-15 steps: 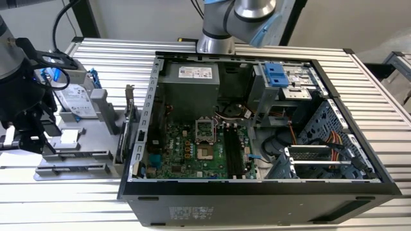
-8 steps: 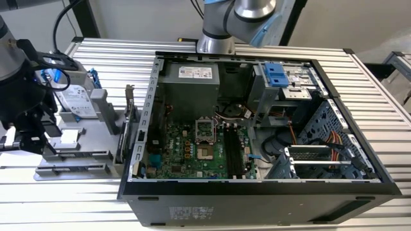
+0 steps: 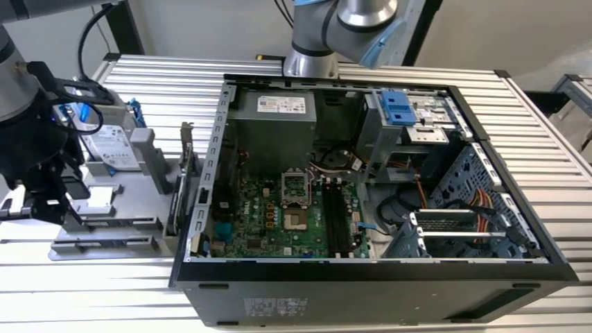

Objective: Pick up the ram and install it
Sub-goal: 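Pick up the ram and move it above insertion slot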

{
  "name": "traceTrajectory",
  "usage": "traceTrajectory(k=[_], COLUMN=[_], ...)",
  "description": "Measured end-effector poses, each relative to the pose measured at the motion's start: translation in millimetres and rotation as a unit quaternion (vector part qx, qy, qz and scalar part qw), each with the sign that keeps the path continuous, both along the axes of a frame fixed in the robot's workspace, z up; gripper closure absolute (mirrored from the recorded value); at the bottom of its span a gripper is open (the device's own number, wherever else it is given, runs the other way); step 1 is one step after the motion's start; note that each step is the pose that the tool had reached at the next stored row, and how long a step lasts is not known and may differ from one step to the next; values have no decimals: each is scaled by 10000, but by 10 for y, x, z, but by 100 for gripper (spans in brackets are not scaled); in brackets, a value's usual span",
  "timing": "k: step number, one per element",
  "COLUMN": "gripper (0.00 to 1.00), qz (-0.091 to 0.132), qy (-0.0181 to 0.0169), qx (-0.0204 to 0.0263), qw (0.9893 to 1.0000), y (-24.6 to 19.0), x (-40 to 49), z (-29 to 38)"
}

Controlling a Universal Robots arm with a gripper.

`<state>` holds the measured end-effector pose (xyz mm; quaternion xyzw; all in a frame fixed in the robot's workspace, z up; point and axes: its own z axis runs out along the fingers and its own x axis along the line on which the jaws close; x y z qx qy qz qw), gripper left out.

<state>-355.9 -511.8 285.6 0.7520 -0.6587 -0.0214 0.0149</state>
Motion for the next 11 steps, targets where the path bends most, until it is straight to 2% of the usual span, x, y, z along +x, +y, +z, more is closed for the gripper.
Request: traceTrajectory(k=[11], gripper=[0], qz=[0], qy=[0], qx=[0], qw=[10000], y=[0], x=[0], z=[-48])
